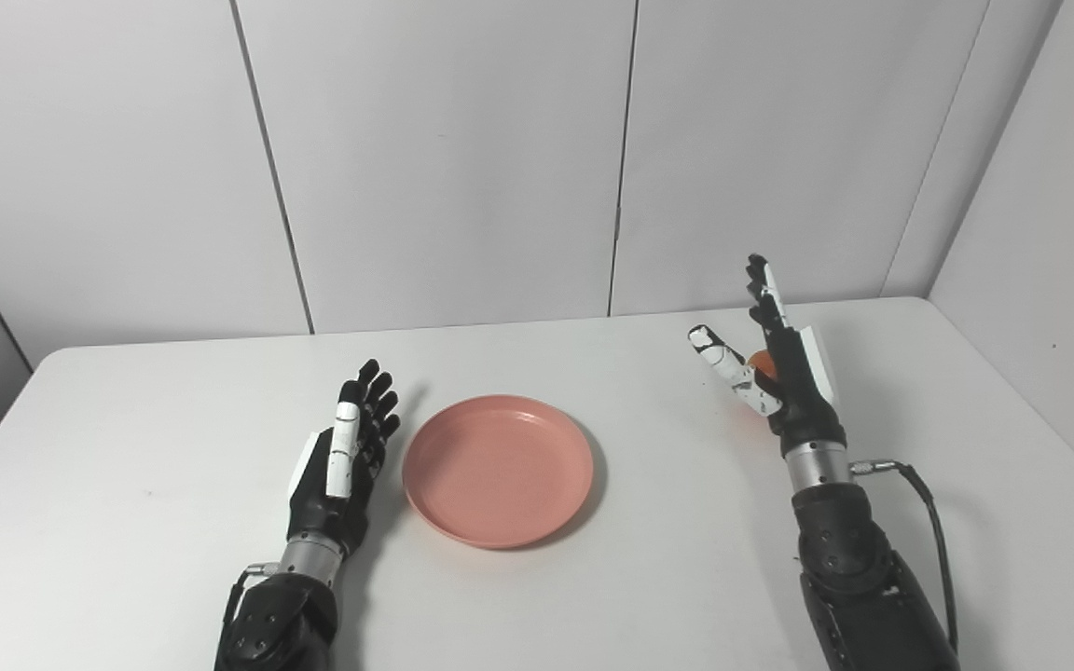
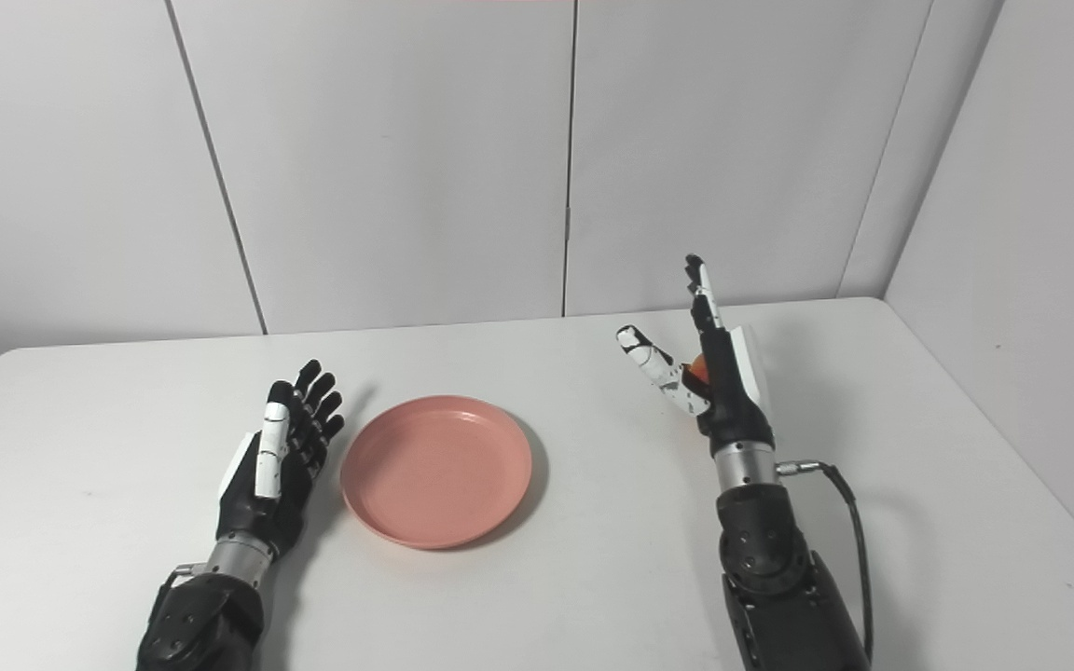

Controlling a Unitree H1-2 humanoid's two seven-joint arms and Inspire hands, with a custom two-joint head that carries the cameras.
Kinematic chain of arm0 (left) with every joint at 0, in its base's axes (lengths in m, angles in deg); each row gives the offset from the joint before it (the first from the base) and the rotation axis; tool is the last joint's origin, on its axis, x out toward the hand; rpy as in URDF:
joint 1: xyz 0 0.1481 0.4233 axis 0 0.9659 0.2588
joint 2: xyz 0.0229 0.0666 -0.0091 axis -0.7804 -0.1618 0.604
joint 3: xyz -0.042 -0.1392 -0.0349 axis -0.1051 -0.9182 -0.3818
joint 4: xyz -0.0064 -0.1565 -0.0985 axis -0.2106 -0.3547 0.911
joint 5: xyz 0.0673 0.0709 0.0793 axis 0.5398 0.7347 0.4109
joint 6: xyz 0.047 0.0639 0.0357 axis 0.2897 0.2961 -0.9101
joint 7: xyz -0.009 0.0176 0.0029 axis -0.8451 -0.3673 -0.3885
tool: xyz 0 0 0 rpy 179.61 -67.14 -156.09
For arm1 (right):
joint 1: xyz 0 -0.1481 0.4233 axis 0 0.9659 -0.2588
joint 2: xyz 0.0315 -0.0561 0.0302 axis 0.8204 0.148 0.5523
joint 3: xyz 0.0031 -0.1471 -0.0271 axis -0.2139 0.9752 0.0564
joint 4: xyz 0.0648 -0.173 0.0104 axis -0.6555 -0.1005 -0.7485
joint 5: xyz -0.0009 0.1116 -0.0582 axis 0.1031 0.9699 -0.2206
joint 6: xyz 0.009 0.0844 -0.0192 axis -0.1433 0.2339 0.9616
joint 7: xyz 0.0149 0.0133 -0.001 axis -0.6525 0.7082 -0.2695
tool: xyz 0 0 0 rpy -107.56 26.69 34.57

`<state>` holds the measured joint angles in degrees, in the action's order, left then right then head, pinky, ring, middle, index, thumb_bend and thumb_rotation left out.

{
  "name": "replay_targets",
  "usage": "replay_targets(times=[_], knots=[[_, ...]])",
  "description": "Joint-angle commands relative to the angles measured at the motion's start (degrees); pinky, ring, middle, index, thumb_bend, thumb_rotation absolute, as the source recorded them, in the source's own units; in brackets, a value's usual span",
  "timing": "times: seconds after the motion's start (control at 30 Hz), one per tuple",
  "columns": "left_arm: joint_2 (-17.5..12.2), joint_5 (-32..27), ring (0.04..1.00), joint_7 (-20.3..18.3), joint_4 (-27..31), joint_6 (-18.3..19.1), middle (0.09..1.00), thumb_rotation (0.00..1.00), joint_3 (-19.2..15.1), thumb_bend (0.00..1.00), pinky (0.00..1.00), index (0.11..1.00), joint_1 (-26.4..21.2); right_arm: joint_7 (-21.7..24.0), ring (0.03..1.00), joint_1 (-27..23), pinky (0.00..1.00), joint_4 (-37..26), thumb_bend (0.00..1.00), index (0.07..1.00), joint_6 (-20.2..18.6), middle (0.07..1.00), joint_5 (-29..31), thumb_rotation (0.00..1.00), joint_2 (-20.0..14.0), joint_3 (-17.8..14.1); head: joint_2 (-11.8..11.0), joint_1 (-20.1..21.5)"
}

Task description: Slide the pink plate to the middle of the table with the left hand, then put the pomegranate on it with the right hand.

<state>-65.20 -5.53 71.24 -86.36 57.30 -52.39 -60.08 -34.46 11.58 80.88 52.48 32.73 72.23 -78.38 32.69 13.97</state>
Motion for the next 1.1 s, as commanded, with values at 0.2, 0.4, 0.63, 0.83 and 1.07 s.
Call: replay_targets(times=[0.2,0.4,0.63,0.83,1.07], knots=[[0.0,-0.62,1.0,-1.04,1.03,1.15,1.0,1.0,0.32,0.64,0.99,1.0,1.04,-3.54,0.953,-3.84,0.91,-0.65,0.76,0.983,-2.16,0.974,-5.39,0.71,-5.11,-1.08,0.12,0.34],[-0.26,-0.7,1.0,-1.49,1.38,1.46,1.0,1.0,0.3,0.65,1.0,1.0,1.21,-4.84,0.948,-4.24,0.88,0.13,0.8,0.969,-4.35,0.97,-9.61,0.64,-6.94,-0.22,0.2,1.45],[-0.47,-1.01,0.999,-2.05,1.81,2.13,1.0,1.0,0.02,0.64,1.0,1.0,1.33,-6.42,0.941,-4.8,0.85,1.32,0.82,0.959,-6.38,0.958,-13.47,0.58,-7.92,0.45,0.21,1.95],[-0.61,-0.99,0.995,-2.31,2.42,2.58,0.999,1.0,0.11,0.65,0.99,1.0,1.61,-4.28,0.93,-4.97,0.84,2.18,0.86,0.95,-9.27,0.948,-13.87,0.59,-8.68,1.1,0.27,2.15],[-0.46,-1.2,0.997,-2.29,3.18,3.24,1.0,1.0,0.02,0.65,1.0,1.0,1.81,-1.68,0.923,-5.38,0.83,3.4,0.91,0.941,-11.65,0.939,-13.34,0.52,-9.55,2.31,0.49,2.23]])
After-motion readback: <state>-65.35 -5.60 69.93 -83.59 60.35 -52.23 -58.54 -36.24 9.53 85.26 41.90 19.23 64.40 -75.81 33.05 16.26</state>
